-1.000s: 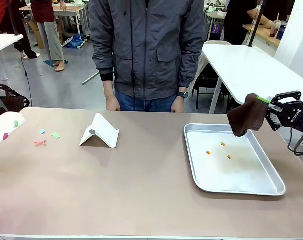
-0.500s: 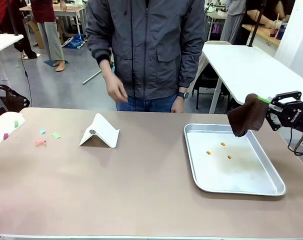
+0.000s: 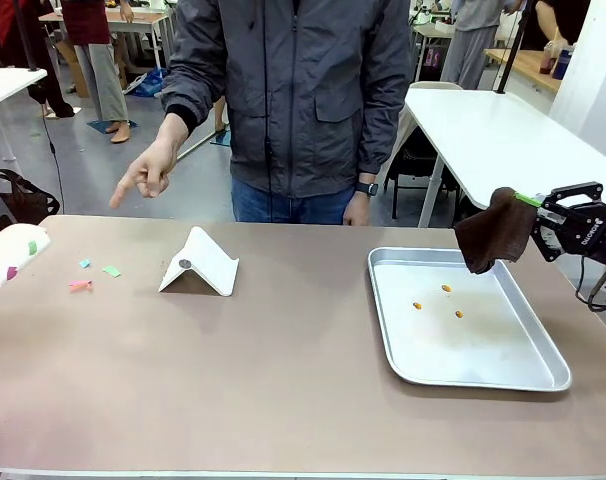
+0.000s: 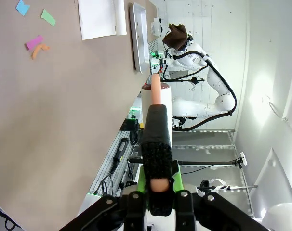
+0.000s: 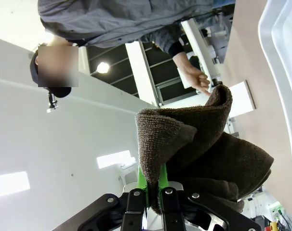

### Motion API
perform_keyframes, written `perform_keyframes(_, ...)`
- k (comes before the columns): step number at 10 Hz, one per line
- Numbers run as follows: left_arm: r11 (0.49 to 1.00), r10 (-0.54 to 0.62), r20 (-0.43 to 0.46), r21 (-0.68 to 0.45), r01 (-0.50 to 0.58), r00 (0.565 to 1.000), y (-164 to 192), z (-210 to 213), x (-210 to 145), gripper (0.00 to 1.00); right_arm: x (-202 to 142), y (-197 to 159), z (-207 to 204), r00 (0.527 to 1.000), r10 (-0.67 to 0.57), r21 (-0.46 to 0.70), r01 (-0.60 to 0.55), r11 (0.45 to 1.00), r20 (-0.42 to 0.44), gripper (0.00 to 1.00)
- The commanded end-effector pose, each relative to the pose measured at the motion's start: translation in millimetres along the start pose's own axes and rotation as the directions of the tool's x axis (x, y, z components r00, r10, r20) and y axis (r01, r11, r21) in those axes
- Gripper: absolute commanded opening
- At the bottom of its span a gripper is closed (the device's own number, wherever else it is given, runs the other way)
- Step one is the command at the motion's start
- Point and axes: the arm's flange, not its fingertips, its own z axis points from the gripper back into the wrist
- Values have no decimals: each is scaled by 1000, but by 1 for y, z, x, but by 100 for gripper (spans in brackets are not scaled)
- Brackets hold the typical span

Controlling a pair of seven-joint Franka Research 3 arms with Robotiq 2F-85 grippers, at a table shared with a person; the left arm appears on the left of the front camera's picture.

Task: Clean the surface of the table.
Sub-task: If a person points to the right, clean the right side of the table with your right hand, and if they point to the left, clean the left side with your left hand.

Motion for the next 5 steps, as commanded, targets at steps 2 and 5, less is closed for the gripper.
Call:
perform_keyframes(2, 1000, 5, 16, -11, -5, 1000, -5, -2, -2, 0, -2, 2, 0, 1000, 4, 5, -4, 1000, -14, 0)
perform_keyframes(5, 1000, 5, 16, -11, -5, 1000, -5, -2, -2, 0, -2, 2, 0, 1000, 4, 5, -4, 1000, -14, 0)
